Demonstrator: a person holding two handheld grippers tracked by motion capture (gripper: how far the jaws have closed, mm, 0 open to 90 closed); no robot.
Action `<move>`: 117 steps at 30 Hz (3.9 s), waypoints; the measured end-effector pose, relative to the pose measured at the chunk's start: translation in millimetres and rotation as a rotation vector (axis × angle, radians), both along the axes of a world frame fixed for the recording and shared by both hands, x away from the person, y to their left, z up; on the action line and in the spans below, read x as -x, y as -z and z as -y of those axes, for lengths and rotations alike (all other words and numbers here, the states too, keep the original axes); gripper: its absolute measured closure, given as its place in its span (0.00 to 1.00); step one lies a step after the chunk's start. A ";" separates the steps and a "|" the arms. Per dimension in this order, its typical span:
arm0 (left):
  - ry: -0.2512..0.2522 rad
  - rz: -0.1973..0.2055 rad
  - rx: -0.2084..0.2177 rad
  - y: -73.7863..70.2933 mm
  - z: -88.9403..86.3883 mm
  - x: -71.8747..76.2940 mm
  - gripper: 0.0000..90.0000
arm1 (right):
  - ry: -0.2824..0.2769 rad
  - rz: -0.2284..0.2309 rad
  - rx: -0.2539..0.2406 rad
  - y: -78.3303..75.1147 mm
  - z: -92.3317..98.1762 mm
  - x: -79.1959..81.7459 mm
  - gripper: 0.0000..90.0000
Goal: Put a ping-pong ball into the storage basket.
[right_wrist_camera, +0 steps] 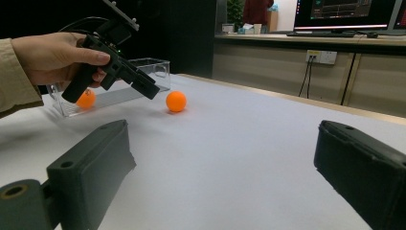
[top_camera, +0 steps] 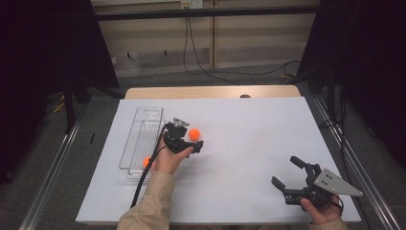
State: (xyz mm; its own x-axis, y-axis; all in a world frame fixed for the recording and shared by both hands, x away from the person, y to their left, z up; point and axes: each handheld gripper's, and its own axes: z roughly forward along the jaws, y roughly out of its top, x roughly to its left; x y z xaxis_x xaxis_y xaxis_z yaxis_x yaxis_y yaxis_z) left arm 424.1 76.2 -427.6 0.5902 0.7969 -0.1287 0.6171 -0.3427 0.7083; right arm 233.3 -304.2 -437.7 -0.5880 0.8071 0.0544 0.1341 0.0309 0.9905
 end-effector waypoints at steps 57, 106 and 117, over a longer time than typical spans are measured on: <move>-0.071 0.006 -0.028 15.4 8.4 -22.8 0.29 | -0.002 0.000 -0.003 0.0 -0.3 -0.1 0.05; -0.096 -0.024 -0.025 27.8 10.4 -35.8 0.45 | -0.001 0.003 -0.007 -0.3 0.2 -0.2 0.05; -0.091 -0.027 -0.035 26.0 16.0 -37.7 0.47 | -0.002 0.002 -0.006 -0.4 0.5 -0.1 0.05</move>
State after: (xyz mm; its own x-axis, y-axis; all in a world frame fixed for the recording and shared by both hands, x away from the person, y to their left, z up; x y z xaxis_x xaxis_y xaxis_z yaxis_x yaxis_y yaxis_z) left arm 461.8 60.2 -453.6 0.5116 0.8516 -0.1145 0.6659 -0.3087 0.6792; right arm 233.4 -304.7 -437.3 -0.5900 0.8053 0.0583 0.1319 0.0249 0.9909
